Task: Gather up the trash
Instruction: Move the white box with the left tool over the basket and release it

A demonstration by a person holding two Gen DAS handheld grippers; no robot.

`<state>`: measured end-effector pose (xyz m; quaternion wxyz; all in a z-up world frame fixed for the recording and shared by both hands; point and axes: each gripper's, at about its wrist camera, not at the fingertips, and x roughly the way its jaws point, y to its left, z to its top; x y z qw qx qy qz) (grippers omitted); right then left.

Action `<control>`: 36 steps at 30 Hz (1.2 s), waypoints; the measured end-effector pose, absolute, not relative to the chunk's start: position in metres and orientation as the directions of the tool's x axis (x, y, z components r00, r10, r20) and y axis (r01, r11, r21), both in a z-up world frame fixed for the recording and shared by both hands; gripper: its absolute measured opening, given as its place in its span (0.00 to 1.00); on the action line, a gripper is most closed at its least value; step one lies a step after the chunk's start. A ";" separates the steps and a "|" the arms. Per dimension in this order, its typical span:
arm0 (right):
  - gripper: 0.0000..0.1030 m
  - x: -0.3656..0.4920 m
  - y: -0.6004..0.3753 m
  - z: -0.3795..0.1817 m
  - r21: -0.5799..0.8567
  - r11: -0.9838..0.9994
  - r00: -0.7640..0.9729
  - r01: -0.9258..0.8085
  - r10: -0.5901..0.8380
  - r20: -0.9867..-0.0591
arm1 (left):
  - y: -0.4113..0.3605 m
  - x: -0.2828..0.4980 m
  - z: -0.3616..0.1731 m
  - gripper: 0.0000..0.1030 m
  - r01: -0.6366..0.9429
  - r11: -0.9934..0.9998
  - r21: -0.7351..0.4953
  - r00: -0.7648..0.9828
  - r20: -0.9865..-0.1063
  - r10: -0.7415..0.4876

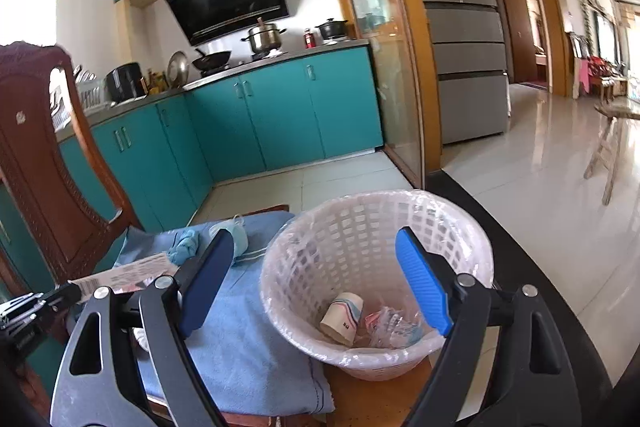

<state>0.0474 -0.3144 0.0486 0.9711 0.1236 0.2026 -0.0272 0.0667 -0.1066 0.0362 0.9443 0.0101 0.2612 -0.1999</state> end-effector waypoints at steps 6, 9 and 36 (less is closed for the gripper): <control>0.79 0.043 -0.341 0.046 0.274 0.945 0.917 0.180 -0.060 -0.394 | -0.189 0.111 0.049 0.04 0.502 0.850 -0.160 0.723 -0.463 -0.514; 0.79 0.042 -0.351 0.045 0.298 0.934 0.912 0.199 -0.066 -0.404 | -0.218 0.130 0.037 0.70 0.493 0.861 -0.125 0.721 -0.496 -0.485; 0.79 0.023 -0.176 0.022 0.093 0.979 0.842 -0.180 0.202 -0.500 | 0.040 0.019 0.013 0.92 0.046 0.997 -0.059 0.833 -0.548 -0.071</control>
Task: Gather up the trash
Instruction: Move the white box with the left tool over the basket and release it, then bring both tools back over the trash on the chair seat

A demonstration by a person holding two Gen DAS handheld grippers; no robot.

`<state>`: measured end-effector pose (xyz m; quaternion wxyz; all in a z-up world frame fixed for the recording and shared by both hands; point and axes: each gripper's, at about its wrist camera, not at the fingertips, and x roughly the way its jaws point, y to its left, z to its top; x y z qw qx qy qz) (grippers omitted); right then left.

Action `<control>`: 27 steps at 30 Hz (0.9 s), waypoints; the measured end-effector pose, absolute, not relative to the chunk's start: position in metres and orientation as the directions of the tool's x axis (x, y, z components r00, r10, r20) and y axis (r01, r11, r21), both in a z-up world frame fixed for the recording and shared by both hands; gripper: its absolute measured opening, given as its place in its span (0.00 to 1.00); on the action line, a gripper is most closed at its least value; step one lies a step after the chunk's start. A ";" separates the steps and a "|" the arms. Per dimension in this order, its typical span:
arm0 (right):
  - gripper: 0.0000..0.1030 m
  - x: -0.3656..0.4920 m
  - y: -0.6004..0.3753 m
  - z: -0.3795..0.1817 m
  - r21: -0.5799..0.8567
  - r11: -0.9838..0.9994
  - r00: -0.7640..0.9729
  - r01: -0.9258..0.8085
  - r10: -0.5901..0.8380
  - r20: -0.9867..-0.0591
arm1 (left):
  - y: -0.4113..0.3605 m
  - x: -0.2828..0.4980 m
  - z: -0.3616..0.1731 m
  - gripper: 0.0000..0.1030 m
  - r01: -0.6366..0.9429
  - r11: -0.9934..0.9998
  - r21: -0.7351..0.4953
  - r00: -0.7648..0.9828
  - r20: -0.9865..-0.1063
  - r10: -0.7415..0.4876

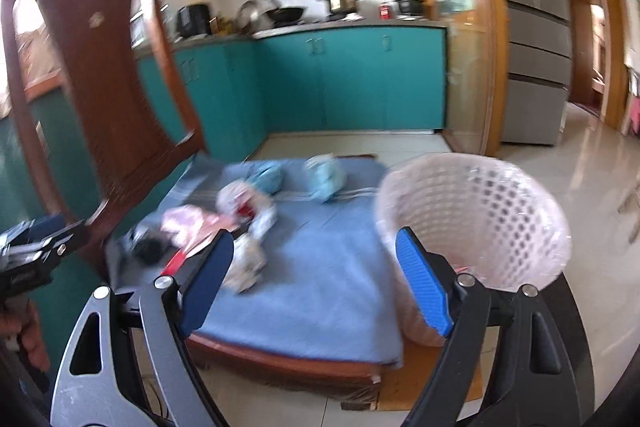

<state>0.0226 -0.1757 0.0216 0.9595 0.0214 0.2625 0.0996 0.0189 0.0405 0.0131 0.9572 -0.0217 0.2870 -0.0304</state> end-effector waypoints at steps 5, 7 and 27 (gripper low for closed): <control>0.79 0.024 -0.161 0.021 0.083 0.976 0.834 -0.201 0.214 -0.508 | 0.035 0.019 0.014 0.92 0.059 0.996 -0.069 0.824 -0.560 -0.087; 0.79 0.026 -0.161 0.021 0.083 0.977 0.833 -0.197 0.211 -0.511 | 0.035 0.020 0.012 0.92 0.056 0.996 -0.073 0.821 -0.564 -0.088; 0.79 0.028 -0.165 0.015 0.078 0.979 0.830 -0.189 0.202 -0.521 | 0.013 0.026 0.002 0.92 0.103 0.993 -0.053 0.789 -0.604 -0.114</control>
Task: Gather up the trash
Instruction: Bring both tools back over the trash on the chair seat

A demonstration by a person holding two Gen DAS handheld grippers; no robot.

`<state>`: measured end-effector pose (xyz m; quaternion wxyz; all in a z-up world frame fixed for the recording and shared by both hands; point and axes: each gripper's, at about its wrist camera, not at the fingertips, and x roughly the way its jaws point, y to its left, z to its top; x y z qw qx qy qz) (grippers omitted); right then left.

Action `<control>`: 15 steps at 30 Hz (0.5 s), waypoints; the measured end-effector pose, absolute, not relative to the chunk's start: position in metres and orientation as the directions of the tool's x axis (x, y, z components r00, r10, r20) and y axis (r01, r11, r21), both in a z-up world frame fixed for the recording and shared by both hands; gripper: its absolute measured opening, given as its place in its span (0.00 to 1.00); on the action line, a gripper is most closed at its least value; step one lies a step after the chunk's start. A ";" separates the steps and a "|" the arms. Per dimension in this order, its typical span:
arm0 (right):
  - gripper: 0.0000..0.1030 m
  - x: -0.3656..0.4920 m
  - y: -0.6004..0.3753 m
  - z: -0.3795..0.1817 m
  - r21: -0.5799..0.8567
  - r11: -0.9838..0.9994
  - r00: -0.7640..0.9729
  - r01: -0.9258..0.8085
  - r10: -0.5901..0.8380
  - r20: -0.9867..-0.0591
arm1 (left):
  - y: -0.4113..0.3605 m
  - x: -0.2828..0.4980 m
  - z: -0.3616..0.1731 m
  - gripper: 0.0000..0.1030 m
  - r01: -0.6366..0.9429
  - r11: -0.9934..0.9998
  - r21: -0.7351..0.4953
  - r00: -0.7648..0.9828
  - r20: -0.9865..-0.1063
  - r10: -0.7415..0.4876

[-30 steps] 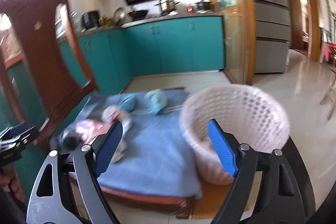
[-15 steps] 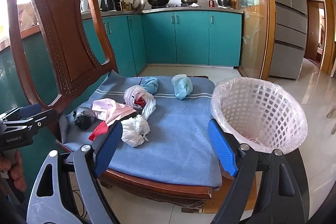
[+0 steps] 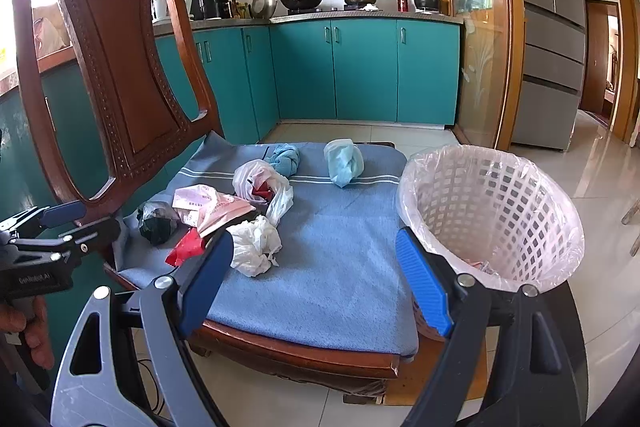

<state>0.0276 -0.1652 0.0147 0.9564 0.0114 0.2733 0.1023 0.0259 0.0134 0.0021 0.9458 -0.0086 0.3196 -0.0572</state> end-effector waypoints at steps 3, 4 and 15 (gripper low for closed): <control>0.79 0.028 -0.163 0.013 0.073 0.978 0.826 -0.195 0.204 -0.525 | 0.009 0.026 0.001 0.92 0.113 0.993 -0.043 0.787 -0.607 -0.115; 0.79 0.028 -0.163 0.012 0.070 0.978 0.825 -0.197 0.204 -0.527 | 0.009 0.025 0.001 0.92 0.114 0.992 -0.045 0.786 -0.607 -0.118; 0.79 0.040 -0.147 -0.007 0.051 0.969 0.774 -0.241 0.223 -0.592 | 0.009 0.028 -0.005 0.92 0.109 0.994 -0.033 0.769 -0.630 -0.105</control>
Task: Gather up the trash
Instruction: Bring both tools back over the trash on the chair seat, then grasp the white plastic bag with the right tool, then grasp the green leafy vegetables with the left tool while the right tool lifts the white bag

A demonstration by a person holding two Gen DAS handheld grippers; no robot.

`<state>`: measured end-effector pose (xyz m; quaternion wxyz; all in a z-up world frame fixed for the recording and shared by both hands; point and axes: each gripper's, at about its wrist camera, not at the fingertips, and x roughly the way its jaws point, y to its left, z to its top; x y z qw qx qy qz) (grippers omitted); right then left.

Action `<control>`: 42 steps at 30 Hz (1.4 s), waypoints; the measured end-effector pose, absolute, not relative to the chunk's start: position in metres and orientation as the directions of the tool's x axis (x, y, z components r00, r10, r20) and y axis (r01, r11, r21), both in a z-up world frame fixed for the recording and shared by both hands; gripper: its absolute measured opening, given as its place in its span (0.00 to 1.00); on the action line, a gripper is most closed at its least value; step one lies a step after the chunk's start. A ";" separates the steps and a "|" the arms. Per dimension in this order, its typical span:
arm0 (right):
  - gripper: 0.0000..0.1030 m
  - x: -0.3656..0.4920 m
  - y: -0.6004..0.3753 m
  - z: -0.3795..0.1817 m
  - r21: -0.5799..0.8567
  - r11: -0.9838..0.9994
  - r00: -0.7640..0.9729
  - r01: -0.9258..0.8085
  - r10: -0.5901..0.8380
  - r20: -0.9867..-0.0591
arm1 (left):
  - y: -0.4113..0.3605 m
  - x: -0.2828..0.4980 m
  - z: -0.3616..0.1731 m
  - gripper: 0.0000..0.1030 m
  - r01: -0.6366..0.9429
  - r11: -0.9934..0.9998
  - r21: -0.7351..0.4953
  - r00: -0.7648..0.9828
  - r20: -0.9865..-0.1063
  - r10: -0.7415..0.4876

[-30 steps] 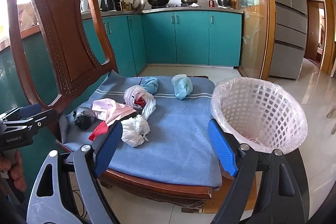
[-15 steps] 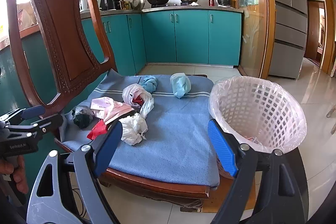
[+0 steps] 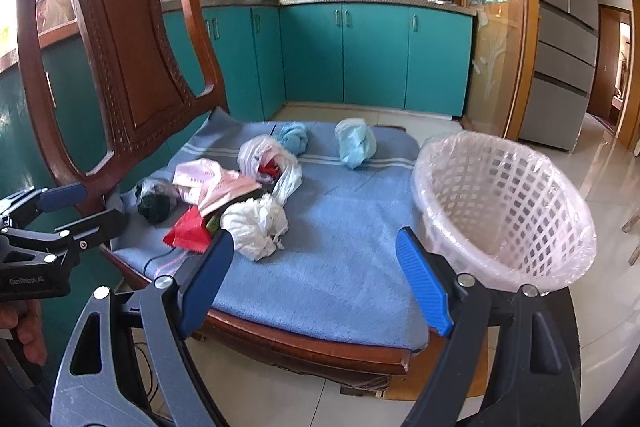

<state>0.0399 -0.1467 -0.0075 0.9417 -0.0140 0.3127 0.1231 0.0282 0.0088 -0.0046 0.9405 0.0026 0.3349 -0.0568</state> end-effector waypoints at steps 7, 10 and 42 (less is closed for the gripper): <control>0.79 0.056 -0.113 -0.028 -0.006 0.946 0.732 -0.323 0.246 -0.636 | 0.013 0.029 -0.004 0.92 0.099 0.994 -0.043 0.769 -0.631 -0.104; 0.79 0.072 -0.099 -0.039 -0.037 0.937 0.714 -0.347 0.239 -0.658 | 0.014 0.029 -0.004 0.92 0.096 0.994 -0.045 0.769 -0.631 -0.103; 0.30 0.076 -0.136 -0.007 0.157 0.912 0.665 -0.379 0.386 -0.639 | 0.003 0.111 -0.086 0.52 0.042 0.996 -0.076 0.633 -0.770 -0.085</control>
